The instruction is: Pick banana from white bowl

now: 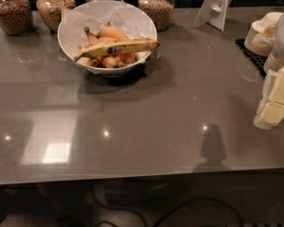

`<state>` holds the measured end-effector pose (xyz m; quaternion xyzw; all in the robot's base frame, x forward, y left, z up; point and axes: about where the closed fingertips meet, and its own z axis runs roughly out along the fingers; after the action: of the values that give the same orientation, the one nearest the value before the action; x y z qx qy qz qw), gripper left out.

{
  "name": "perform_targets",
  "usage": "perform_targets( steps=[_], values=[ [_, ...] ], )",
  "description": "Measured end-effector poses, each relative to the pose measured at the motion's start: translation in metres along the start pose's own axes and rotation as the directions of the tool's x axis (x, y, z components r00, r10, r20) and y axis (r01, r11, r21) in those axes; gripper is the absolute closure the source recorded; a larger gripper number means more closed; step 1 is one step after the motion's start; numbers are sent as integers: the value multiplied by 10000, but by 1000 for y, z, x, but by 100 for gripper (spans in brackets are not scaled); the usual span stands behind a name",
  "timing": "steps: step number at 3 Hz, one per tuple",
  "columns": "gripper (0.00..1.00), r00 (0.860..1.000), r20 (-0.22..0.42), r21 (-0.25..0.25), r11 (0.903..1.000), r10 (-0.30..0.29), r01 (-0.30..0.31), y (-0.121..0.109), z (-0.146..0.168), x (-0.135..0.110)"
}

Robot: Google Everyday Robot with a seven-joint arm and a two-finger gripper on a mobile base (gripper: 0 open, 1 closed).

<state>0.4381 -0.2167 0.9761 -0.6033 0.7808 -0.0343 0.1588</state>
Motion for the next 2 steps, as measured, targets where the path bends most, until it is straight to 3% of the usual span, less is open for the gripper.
perform_targets(
  steps=[1, 2],
  values=[
    [0, 10000, 92, 82, 10000, -13, 12, -1, -1, -2],
    [0, 9944, 1051, 540, 9985, -141, 84, -18, 2, -22]
  ],
)
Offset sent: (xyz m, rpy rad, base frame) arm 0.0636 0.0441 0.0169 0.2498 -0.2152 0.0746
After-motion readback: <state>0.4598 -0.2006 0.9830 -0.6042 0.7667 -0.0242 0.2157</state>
